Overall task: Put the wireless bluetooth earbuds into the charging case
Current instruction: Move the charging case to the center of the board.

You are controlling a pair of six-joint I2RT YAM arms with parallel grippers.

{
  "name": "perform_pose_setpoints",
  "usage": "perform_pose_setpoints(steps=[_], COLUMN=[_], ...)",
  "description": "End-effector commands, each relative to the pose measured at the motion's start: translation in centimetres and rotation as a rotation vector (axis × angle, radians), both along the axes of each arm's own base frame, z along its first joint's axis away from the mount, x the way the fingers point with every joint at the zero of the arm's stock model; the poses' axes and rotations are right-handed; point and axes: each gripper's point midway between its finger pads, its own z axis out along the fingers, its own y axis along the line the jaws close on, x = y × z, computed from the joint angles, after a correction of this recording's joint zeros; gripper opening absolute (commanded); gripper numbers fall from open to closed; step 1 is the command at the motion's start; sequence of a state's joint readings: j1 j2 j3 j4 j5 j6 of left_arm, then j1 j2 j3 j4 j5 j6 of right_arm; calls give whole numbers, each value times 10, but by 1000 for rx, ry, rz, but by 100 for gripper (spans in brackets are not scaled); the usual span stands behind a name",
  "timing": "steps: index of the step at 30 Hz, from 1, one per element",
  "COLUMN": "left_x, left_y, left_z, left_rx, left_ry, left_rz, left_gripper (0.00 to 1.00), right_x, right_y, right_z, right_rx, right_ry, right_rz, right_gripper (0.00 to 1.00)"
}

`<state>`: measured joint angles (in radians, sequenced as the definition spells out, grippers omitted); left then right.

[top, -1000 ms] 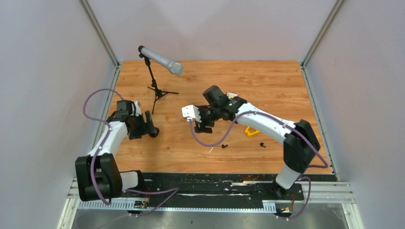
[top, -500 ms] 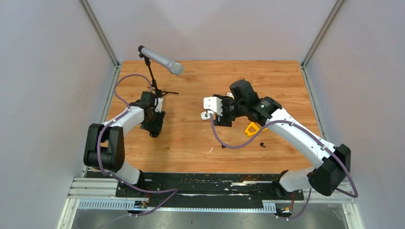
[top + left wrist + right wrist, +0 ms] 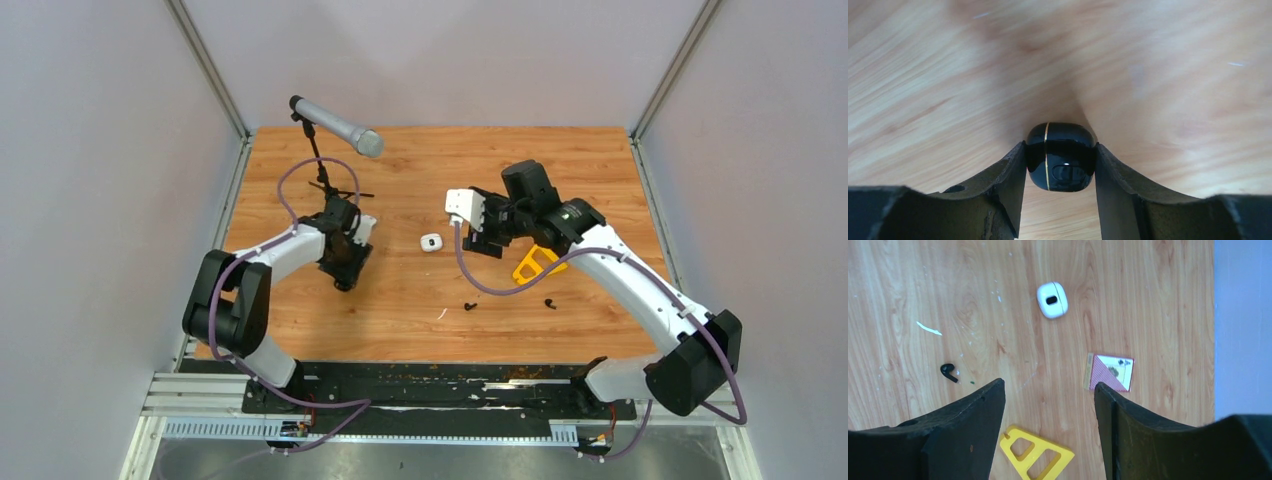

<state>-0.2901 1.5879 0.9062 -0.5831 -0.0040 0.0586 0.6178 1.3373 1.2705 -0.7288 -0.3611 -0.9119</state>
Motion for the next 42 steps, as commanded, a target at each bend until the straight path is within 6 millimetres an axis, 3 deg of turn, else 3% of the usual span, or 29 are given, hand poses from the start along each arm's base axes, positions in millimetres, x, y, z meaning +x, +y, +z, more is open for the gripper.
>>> perform_pose_setpoints(steps=[1,5,11,13,17,24,29,32,35,42], left_x=[-6,-22,-30,-36,-38,-27,-20,-33,-53,-88], left_y=[-72,-129,-180,-189,-200,-202,-203,-189,-168,-120], left_z=[11,13,14,9,5,21,66,96,114,122], left_rx=[-138,-165,-152,-145,-175,-155,-158,-170,-191,-306], left_ry=[-26,-48,-93,-72,-22,-70,-166,-229,-301,-397], left_rz=[-295,-668,-1041,-1095,-1026,-981,-965,-979,-955,-729], left_gripper=[37,39,43,46,52,68,75,77,79,81], right_x=[14,24,22,18,14,14,16,15,10,-11], right_y=[-26,-51,-68,-71,-72,-74,-69,-64,-53,10], right_z=[8,0,-8,-11,-14,-20,-26,-31,-42,-80], right_rx=[67,92,106,102,108,114,118,123,147,104], right_ry=[46,78,112,117,120,130,154,156,172,171], right_rz=[-124,-218,-275,-277,-275,-284,-267,-226,-156,113], right_gripper=[66,66,66,66,66,66,66,66,65,60])
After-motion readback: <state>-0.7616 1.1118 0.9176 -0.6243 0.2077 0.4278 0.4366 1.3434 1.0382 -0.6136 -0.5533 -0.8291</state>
